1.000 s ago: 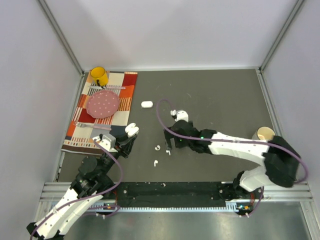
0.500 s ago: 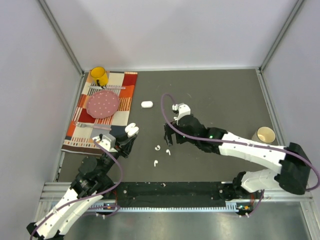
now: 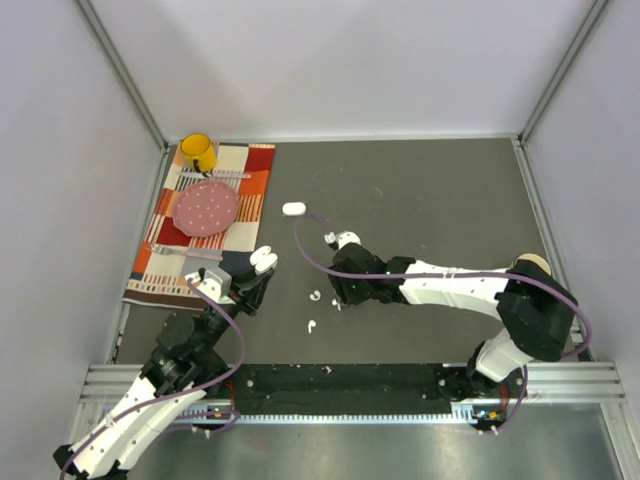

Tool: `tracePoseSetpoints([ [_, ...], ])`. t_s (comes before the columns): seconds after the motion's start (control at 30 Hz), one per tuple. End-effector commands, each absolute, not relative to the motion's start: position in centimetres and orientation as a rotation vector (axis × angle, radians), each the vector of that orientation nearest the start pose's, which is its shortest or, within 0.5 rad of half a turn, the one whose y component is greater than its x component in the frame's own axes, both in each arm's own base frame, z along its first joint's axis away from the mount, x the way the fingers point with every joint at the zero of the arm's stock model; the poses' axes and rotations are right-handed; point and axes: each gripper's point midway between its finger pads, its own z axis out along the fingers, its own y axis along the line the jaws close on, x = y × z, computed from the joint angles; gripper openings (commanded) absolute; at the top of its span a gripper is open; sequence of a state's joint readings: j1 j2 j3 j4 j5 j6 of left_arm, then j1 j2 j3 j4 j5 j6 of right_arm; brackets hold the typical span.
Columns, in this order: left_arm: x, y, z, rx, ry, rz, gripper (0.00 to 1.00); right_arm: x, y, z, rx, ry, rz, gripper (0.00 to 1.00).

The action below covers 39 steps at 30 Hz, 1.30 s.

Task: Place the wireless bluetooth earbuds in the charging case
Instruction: Pick up the earbud from the center of the board.

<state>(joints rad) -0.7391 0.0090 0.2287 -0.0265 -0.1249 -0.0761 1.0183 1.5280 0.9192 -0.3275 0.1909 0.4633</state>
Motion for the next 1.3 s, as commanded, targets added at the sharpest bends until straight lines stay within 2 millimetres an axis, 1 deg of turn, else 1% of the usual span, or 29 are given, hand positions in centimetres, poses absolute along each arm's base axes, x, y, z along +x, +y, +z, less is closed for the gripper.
tracePoseSetpoints([
  [0.0, 16.5, -12.3, 28.5, 0.263, 1.153, -0.647, 0.0, 20.3, 32.6, 6.7, -0.635, 2.438, 0.482, 0.53],
  [0.07, 16.6, -12.3, 28.4, 0.261, 1.159, -0.647, 0.0, 20.2, 33.0, 6.2, -0.641, 2.448, 0.491, 0.53],
  [0.27, 16.8, -12.4, 28.0, 0.252, 1.166, -0.65, 0.0, 20.2, 33.8, 6.0, -0.656, 2.444, 0.521, 0.53],
  [0.5, 16.9, -12.4, 28.0, 0.25, 1.166, -0.647, 0.0, 20.4, 34.3, 5.1, -0.665, 2.463, 0.511, 0.53],
  [0.77, 16.9, -12.1, 28.0, 0.254, 1.169, -0.626, 0.0, 20.4, 34.2, 4.1, -0.653, 2.487, 0.482, 0.51],
  [0.93, 16.9, -12.2, 27.9, 0.254, 1.171, -0.631, 0.0, 20.4, 34.2, 3.5, -0.657, 2.498, 0.47, 0.49],
  [1.03, 16.9, -12.2, 27.9, 0.253, 1.173, -0.632, 0.0, 20.4, 34.3, 3.4, -0.657, 2.5, 0.466, 0.48],
  [1.13, 16.9, -12.2, 27.9, 0.253, 1.173, -0.63, 0.0, 20.5, 34.2, 3.2, -0.657, 2.5, 0.455, 0.44],
  [1.27, 17.0, -12.2, 27.9, 0.25, 1.174, -0.631, 0.0, 20.5, 34.1, 3.1, -0.661, 2.505, 0.451, 0.43],
])
